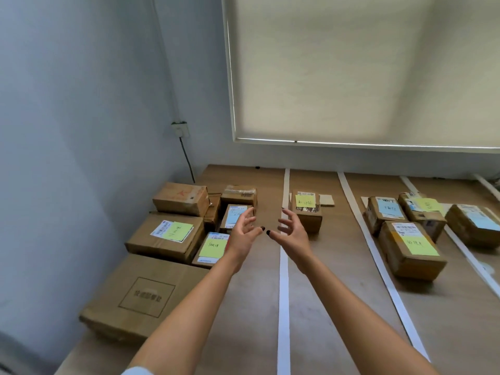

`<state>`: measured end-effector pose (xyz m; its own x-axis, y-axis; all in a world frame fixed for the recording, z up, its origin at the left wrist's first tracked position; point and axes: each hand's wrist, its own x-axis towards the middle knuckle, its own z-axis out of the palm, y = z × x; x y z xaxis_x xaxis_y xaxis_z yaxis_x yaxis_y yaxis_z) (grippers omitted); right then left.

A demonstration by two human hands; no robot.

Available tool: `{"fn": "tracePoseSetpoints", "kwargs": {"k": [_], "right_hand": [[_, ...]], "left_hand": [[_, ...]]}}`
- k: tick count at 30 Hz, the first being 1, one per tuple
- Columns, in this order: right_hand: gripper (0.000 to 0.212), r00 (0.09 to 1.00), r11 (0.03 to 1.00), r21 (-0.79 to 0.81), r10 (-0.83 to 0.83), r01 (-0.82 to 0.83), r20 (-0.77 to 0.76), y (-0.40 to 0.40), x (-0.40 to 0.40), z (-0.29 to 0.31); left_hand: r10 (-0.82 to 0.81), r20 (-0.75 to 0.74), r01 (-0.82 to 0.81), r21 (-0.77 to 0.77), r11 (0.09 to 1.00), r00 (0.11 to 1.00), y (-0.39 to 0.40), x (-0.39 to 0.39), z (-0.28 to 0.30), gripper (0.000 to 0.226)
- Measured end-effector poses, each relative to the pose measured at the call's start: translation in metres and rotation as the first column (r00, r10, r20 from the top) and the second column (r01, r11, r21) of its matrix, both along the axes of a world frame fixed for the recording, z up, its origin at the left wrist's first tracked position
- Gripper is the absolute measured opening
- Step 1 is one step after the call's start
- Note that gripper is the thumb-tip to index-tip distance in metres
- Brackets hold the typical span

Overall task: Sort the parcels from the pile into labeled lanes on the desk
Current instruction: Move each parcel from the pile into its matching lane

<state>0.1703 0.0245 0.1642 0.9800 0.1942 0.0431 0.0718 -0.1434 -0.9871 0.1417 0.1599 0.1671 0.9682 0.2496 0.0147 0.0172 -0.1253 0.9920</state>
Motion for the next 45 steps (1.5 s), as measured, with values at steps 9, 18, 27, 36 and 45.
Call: {"fn": "tracePoseSetpoints", "kwargs": {"k": [9, 18, 27, 36, 45], "right_hand": [[0.071, 0.996, 1.000, -0.017, -0.013, 0.012, -0.092, 0.099, 0.003, -0.031], [0.062, 0.967, 0.977, -0.189, -0.138, 0.098, -0.216, 0.166, 0.009, -0.107], [0.079, 0.942, 0.958, -0.278, -0.159, 0.074, -0.297, 0.185, 0.034, -0.152], [0.074, 0.889, 0.995, -0.035, -0.098, 0.093, -0.446, 0.187, 0.030, -0.186], [0.069, 0.911, 0.982, 0.067, -0.140, 0.179, -0.389, 0.181, 0.025, -0.172]], "left_hand": [[-0.031, -0.143, 0.053, 0.153, 0.987, 0.989, 0.118, 0.010, -0.042, 0.056], [-0.041, -0.291, 0.137, 0.321, 0.937, 0.956, 0.173, 0.035, -0.107, 0.070], [0.042, -0.340, 0.031, 0.205, 0.978, 0.939, 0.174, 0.063, -0.132, 0.073], [0.113, -0.466, 0.056, 0.334, 0.941, 0.878, 0.173, 0.079, -0.151, 0.081], [0.100, -0.426, 0.046, 0.319, 0.947, 0.899, 0.163, 0.078, -0.139, 0.073]]}}
